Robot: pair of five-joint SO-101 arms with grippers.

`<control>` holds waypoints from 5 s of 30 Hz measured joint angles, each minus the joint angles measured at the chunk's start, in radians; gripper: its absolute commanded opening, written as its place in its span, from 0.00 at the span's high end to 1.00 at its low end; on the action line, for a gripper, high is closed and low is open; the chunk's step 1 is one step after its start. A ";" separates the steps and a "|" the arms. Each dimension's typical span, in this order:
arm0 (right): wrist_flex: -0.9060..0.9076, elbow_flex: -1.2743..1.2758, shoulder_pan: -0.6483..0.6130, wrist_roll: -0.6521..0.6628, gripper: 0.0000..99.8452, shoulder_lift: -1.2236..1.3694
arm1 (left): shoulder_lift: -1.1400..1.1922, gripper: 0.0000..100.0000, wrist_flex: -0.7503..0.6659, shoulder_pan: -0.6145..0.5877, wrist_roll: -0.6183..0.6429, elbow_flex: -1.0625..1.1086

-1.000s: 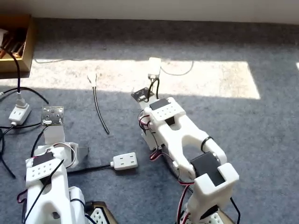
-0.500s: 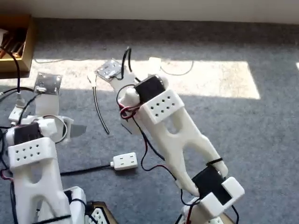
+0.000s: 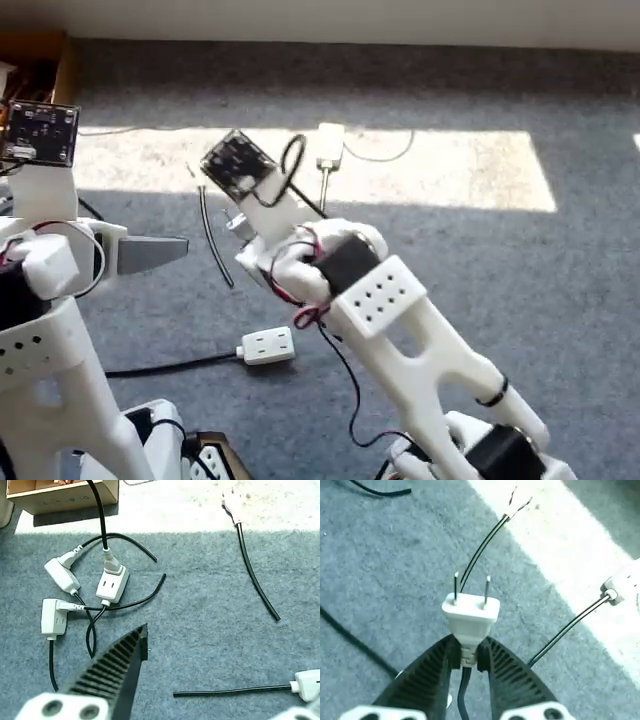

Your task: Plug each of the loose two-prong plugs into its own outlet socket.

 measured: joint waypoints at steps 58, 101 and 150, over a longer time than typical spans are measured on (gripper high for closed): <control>0.149 0.201 -0.129 -0.049 1.00 -0.385 | 0.000 0.47 -0.462 0.190 0.117 0.569; 0.262 0.210 -0.120 -0.048 1.00 -0.388 | 0.002 0.47 -0.542 0.381 0.226 0.753; 0.305 -0.011 -0.084 -0.195 1.00 0.183 | 0.002 0.47 -1.005 -0.052 0.315 1.102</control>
